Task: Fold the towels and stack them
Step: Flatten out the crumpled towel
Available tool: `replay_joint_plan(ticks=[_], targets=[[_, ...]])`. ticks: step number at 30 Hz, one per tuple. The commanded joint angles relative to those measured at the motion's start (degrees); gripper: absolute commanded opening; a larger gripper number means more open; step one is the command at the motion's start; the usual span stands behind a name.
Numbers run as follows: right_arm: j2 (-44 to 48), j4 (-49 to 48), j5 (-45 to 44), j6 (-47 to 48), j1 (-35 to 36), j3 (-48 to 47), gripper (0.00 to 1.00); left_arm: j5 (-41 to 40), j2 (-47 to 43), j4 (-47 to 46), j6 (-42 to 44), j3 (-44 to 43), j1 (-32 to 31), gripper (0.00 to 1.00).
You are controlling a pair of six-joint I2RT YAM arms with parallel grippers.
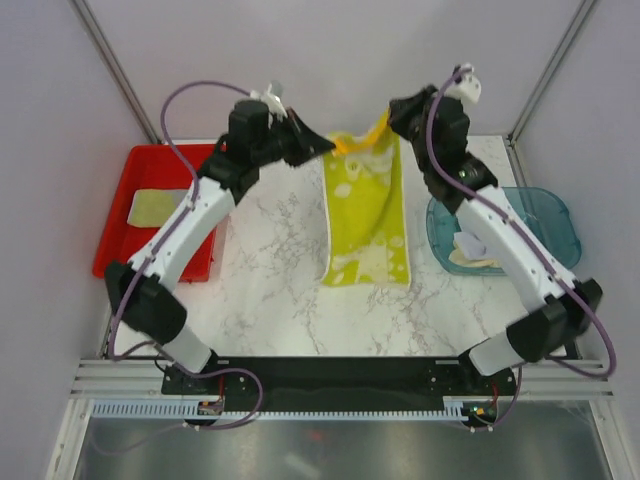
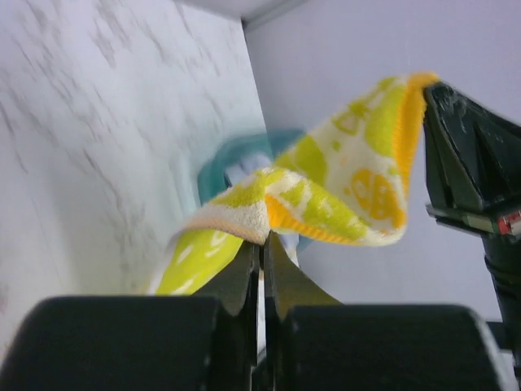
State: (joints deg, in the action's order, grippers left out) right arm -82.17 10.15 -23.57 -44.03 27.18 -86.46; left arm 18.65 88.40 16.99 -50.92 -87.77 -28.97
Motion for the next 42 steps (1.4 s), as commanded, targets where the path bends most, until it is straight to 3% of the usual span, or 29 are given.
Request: replay_joint_plan(ticks=[1,3,5,7,9,11,12,15,16,18,19,24,30,34,42], targets=[[-12.72,-5.67,0.78,11.05,-3.79,-21.46,0.0,7.26,11.06,-0.2,3.64,-21.56,7.51,0.02],[-21.6,-5.5,6.58,11.25,-6.33,-36.32,0.0,13.05,19.77,-1.69,-0.4,-30.84,11.03,0.02],[-26.78,-5.14,11.16,11.95,-7.05,-44.03,0.0,16.66,24.34,-5.47,-6.35,-42.37,13.31,0.02],[-27.34,-5.05,11.53,13.44,-7.23,-49.31,0.0,20.18,27.35,-10.46,-10.84,-47.73,14.03,0.02],[-24.28,-5.58,11.71,14.58,-7.31,-46.81,0.0,21.86,25.7,-12.07,-12.19,-47.33,14.47,0.02],[-17.98,-6.11,11.62,15.64,-7.23,-41.28,0.0,23.61,22.97,-12.07,-11.31,-42.6,14.29,0.02],[-15.24,-7.41,11.79,16.08,-7.31,-33.07,0.0,24.14,20.69,-11.98,-10.7,-39.27,14.21,0.02],[-4.16,-8.31,12.32,17.31,-7.23,-15.06,0.0,24.59,10.94,-12.07,-6.67,-21.18,13.77,0.02],[0.47,-7.61,12.5,17.49,-7.23,-10.79,0.0,24.33,5.61,-12.07,-4.74,-10.69,13.68,0.02],[4.54,-4.97,15.11,16.79,-7.23,1.47,0.0,23.1,0.92,-12.07,-3.14,-0.27,13.33,0.02],[6.65,-5.14,16.53,16.26,-7.23,5.99,0.0,22.48,-3.37,-12.16,-2.62,9.36,13.07,0.02],[16.51,-5.14,20.49,9.16,-6.18,33.34,0.0,21.17,-11.4,-10.59,1.51,32.96,11.22,0.02],[22.75,-0.58,21.81,3.96,-2.49,52.06,0.0,19.31,-14.05,-7.24,4.86,47.23,10.6,0.02],[25.48,1.79,23.48,2.11,0.94,56.74,0.0,19.31,-13.43,-7.24,4.86,54.52,9.38,0.02],[29.96,6.62,25.07,-0.26,5.25,61.58,0.0,19.31,-13.6,-7.24,4.86,57.79,4.19,0.02]])
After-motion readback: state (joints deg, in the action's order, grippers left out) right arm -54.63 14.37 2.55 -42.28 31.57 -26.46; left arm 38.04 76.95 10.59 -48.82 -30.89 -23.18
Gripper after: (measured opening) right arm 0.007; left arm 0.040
